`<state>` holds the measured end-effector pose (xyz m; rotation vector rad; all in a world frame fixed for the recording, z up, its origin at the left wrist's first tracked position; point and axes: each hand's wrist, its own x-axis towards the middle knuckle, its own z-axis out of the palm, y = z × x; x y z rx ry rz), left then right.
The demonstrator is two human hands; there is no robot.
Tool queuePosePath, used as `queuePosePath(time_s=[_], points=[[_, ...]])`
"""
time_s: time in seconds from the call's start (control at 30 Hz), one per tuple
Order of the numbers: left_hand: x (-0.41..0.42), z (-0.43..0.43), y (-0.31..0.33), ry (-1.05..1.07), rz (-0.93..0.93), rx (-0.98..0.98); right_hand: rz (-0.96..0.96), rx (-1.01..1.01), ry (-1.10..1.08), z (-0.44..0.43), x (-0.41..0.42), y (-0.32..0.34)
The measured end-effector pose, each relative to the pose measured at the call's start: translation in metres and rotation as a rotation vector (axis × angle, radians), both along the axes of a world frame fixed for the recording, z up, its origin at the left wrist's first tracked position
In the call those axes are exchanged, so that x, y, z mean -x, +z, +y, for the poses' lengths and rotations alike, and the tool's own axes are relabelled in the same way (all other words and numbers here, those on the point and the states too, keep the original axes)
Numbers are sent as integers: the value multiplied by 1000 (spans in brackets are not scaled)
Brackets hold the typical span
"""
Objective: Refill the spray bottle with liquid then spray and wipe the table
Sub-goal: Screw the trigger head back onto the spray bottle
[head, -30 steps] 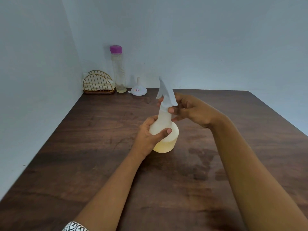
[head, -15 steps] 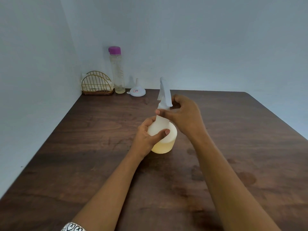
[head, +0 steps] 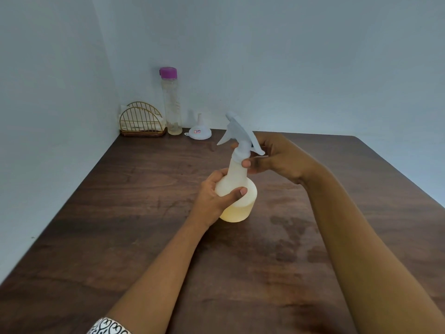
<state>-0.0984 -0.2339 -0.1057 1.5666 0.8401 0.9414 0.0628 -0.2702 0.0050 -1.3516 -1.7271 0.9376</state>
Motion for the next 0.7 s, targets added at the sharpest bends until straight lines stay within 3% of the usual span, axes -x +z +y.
queuePosePath(time_s=[0.43,0.57,0.7], points=[[-1,2,-3,19,5,-17,-71,-11,-98,-3,8,1],[-2,0,-3,18,-1,-29,-46,-42,-351,-6,24,-9],[-2,2,-5,18,-34,-31,-304,-271,-771,-8,60,-28]])
